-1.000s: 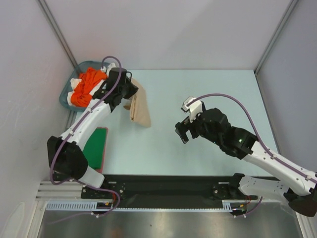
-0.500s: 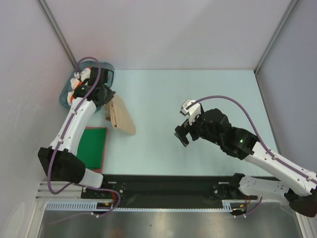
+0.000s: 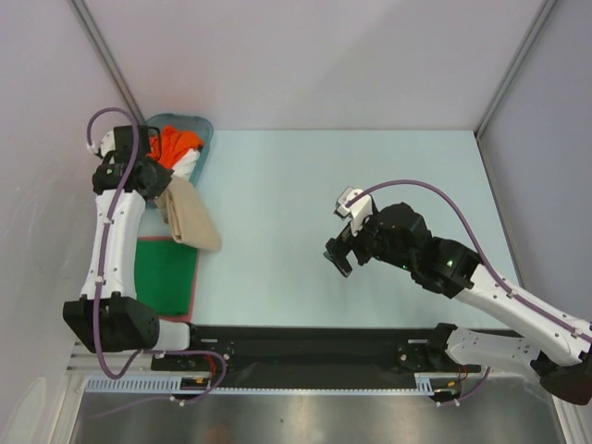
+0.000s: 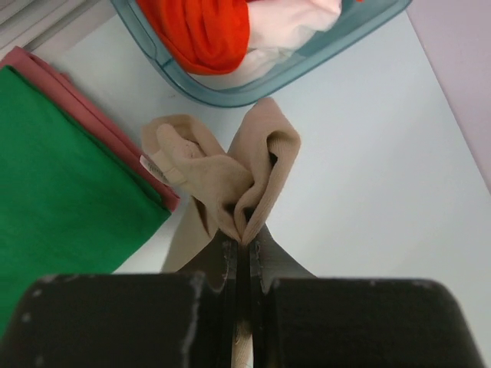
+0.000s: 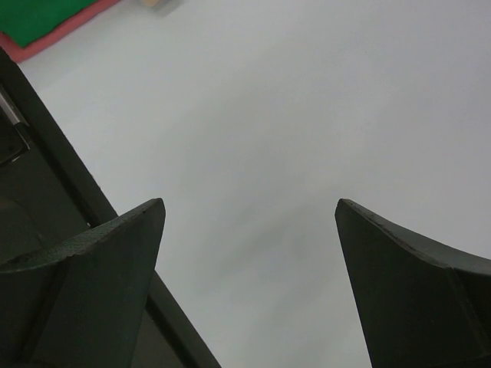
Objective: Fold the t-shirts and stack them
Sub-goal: Neatly place the folded tshirt to the corner
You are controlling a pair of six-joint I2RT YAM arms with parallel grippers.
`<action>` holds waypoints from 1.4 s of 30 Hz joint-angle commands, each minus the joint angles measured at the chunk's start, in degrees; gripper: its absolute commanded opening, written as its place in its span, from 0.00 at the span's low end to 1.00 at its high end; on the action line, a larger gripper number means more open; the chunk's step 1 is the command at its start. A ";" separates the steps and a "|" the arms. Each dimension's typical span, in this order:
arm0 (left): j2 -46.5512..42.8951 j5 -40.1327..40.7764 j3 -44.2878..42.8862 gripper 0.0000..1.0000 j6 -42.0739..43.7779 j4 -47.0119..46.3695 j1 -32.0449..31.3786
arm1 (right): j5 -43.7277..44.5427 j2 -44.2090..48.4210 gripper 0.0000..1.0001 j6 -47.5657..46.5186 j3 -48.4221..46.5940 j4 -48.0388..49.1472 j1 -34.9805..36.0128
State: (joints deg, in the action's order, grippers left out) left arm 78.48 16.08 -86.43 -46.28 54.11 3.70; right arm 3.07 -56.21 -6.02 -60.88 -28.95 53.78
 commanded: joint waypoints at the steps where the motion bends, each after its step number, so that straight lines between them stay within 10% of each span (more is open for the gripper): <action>1: -1.05 -4.90 -3.21 0.00 3.21 -2.34 3.58 | -0.79 1.27 1.00 0.22 -0.11 0.56 0.10; 42: 3.43 -15.11 -1.63 0.00 11.12 -4.89 22.75 | -2.54 -5.49 1.00 0.40 -2.13 1.00 0.01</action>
State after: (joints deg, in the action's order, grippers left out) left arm 81.93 2.44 -88.29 -38.52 51.75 25.80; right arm 1.61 -60.95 -5.96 -60.77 -28.86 53.78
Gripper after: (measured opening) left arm 0.041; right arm 0.994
